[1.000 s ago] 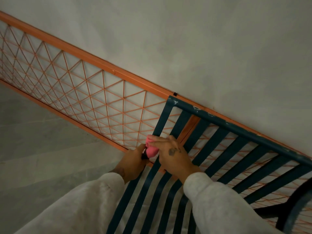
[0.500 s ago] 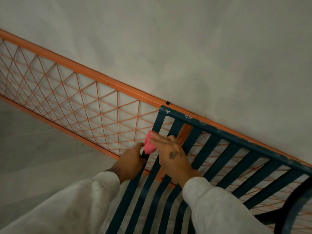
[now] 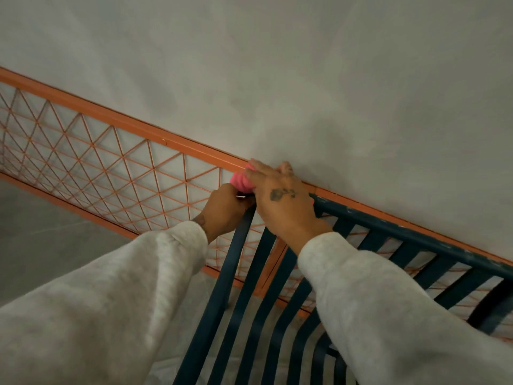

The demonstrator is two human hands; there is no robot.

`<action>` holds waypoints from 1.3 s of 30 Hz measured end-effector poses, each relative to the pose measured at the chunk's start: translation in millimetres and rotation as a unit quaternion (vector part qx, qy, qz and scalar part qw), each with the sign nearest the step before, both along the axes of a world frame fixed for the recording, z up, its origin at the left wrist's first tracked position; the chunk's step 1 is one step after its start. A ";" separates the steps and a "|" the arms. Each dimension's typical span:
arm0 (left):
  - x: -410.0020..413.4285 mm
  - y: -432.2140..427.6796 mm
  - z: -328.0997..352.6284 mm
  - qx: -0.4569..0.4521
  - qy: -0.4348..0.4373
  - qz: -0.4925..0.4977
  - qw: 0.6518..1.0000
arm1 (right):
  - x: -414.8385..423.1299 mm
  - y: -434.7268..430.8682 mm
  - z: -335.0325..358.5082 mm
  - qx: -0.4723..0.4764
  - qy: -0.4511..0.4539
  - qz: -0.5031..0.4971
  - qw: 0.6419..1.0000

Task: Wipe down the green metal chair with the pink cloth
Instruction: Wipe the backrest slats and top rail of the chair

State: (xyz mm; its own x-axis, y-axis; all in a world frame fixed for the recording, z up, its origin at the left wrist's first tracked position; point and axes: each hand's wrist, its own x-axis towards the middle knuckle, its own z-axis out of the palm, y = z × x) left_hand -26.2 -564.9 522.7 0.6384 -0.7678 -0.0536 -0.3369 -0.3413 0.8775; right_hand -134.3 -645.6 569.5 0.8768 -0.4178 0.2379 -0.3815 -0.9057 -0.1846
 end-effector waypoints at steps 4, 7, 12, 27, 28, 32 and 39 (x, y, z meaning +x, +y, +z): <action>0.1 4.4 -0.5 -0.009 -0.013 -0.018 1.000 | -6.3 2.5 -13.1 -0.081 0.038 0.020 0.996; -0.3 4.0 -0.1 -0.022 0.004 -0.037 0.999 | -33.2 -13.8 -26.7 -0.112 -0.023 0.000 0.993; 4.7 3.1 2.9 -0.001 -0.011 -0.053 0.999 | -11.6 -6.1 -13.1 -0.079 -0.001 -0.004 0.997; 17.9 3.0 2.4 0.045 -0.020 -0.091 0.995 | 3.1 -1.2 -5.3 0.046 0.104 -0.001 0.994; 19.6 3.7 1.7 0.049 -0.018 -0.097 0.994 | -2.1 -6.7 -15.2 -0.009 0.150 0.033 0.988; 21.6 2.9 2.8 0.047 -0.003 -0.110 0.993 | -7.2 -16.7 -9.1 0.045 0.091 0.018 0.995; 21.1 1.4 1.6 0.039 -0.019 -0.110 0.993 | 5.1 -15.2 -0.6 0.183 0.055 -0.032 0.981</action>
State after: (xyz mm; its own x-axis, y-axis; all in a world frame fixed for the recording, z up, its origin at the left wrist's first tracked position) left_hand -5.1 -563.5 524.3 0.4591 -0.8830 -0.0974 -0.4438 -0.3229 0.8359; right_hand -129.2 -660.8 568.9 0.8578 -0.5129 -0.0331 -0.4714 -0.7595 -0.4482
